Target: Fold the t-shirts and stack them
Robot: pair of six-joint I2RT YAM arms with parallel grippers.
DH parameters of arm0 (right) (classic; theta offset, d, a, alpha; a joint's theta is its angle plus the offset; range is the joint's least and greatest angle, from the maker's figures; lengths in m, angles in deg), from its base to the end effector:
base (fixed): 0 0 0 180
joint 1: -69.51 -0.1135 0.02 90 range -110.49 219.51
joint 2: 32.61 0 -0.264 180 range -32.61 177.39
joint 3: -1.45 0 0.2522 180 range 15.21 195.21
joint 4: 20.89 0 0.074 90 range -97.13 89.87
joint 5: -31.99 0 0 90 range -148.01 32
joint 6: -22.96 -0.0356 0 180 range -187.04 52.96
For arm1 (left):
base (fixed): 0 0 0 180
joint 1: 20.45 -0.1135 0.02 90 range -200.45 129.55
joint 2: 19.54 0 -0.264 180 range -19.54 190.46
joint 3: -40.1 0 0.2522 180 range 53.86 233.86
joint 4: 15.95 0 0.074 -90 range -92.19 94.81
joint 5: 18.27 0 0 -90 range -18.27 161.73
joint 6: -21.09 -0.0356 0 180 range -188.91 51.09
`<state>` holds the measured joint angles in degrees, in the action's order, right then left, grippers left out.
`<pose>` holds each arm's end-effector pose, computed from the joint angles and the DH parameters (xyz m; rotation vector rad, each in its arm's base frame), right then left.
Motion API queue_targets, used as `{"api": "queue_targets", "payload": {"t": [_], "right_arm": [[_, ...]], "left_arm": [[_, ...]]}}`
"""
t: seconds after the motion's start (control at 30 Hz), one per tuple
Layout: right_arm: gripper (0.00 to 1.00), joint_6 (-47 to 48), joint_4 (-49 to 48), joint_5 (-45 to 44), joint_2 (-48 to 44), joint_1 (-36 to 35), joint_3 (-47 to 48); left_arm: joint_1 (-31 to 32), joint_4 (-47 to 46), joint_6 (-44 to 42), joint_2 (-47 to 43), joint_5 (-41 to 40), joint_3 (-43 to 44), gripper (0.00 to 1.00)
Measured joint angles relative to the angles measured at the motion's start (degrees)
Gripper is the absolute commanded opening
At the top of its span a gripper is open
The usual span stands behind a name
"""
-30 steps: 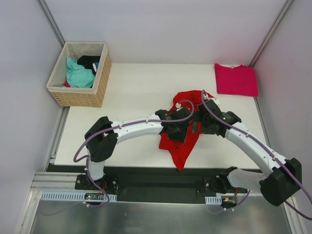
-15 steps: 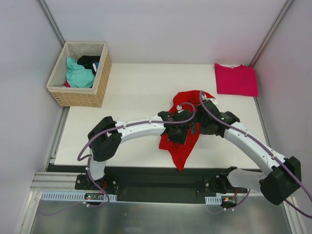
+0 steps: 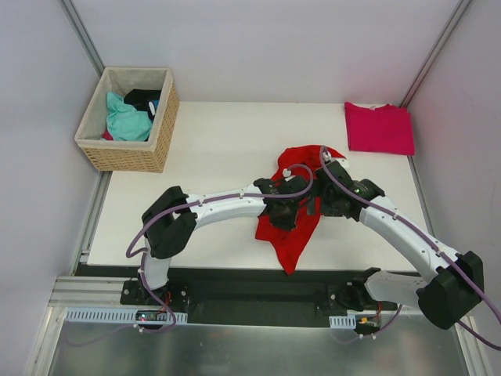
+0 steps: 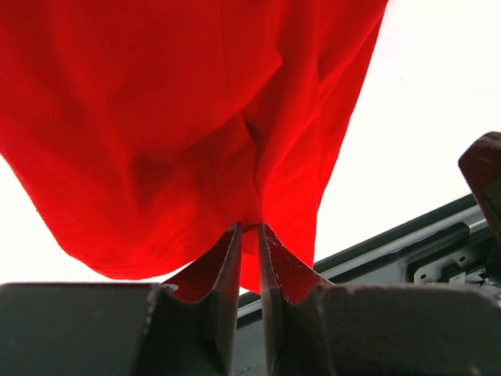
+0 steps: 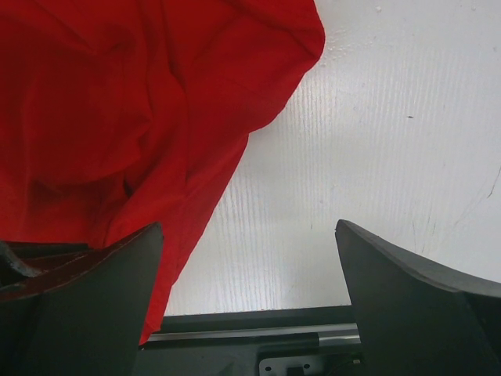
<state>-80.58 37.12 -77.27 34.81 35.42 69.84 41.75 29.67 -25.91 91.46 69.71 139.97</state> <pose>0.1965 0.1188 0.2712 -0.3204 2.4665 -0.0889 0.1980 -0.3728 0.2196 0.4357 2.6613 -0.6108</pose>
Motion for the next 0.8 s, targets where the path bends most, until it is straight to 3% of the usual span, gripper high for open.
{"api": "queue_targets", "payload": {"t": [0.2, 0.3, 0.8], "right_arm": [[0.96, 0.0, -0.02, 0.0, 0.0, -0.22, 0.0], [0.96, -0.02, 0.0, 0.0, 0.0, -0.42, 0.0], [0.96, -0.2, -0.33, -0.66, 0.83, -0.61, 0.0]], "left_arm": [[-0.2, -0.02, 0.0, 0.22, -0.04, 0.0, 0.11], [-0.42, -0.02, 0.0, 0.59, -0.07, 0.0, 0.0], [-1.16, 0.11, -0.66, -0.59, -3.61, -0.63, 0.0]]}}
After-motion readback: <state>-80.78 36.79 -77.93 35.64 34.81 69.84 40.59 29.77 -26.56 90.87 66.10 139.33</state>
